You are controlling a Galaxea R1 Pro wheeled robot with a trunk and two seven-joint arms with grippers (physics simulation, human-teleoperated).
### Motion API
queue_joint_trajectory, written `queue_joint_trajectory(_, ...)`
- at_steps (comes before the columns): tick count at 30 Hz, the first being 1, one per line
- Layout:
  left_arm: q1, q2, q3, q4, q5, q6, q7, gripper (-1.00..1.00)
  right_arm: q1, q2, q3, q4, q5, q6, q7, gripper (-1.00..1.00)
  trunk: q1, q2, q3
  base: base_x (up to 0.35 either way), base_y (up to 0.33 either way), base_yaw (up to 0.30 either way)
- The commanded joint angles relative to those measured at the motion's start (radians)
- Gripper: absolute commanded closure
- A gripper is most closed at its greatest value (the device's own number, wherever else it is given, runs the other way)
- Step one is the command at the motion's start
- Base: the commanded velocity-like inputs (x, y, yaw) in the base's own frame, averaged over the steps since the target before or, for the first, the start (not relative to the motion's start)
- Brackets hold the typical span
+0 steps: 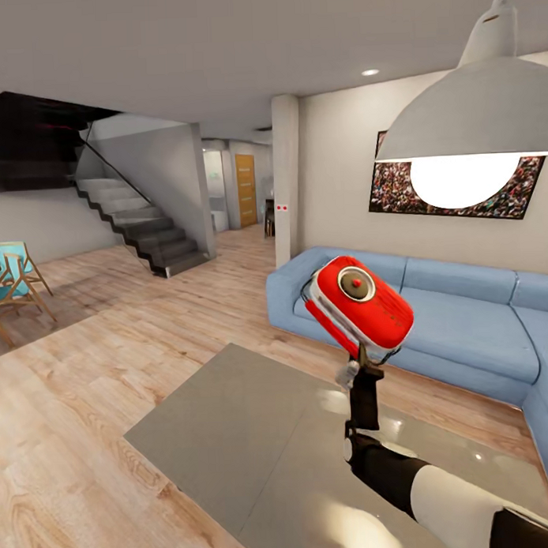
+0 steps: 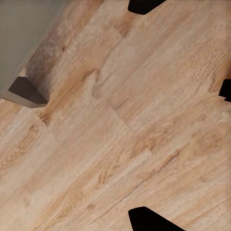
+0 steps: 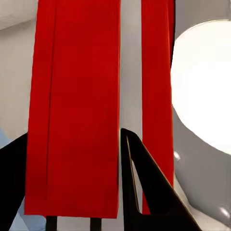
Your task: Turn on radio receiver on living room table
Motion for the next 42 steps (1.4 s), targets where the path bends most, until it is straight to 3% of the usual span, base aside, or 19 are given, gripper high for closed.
queue_joint_trajectory(1,0.000,0.000,0.000,0.000,0.000,0.000,0.000,-1.00,0.003,0.000,0.029,0.009,0.000,0.011,-0.036,1.00,0.000,0.000,0.000,0.000,0.000,0.000)
queue_joint_trajectory(7,-0.001,0.001,0.000,0.001,0.000,0.000,0.000,-1.00,0.007,-0.001,0.115,0.043,0.003,0.073,-0.118,1.00,0.000,0.000,0.000,0.000,0.000,0.000)
queue_joint_trajectory(18,-0.001,0.001,0.000,0.001,0.000,0.000,0.000,-1.00,0.011,-0.001,0.192,0.085,0.003,0.096,-0.257,1.00,0.000,0.000,0.000,0.000,0.000,0.000)
queue_joint_trajectory(42,0.000,0.001,0.000,0.001,0.000,0.000,0.000,-1.00,0.011,-0.002,0.207,0.105,0.004,0.183,-0.302,1.00,0.000,0.000,0.000,0.000,0.000,0.000)
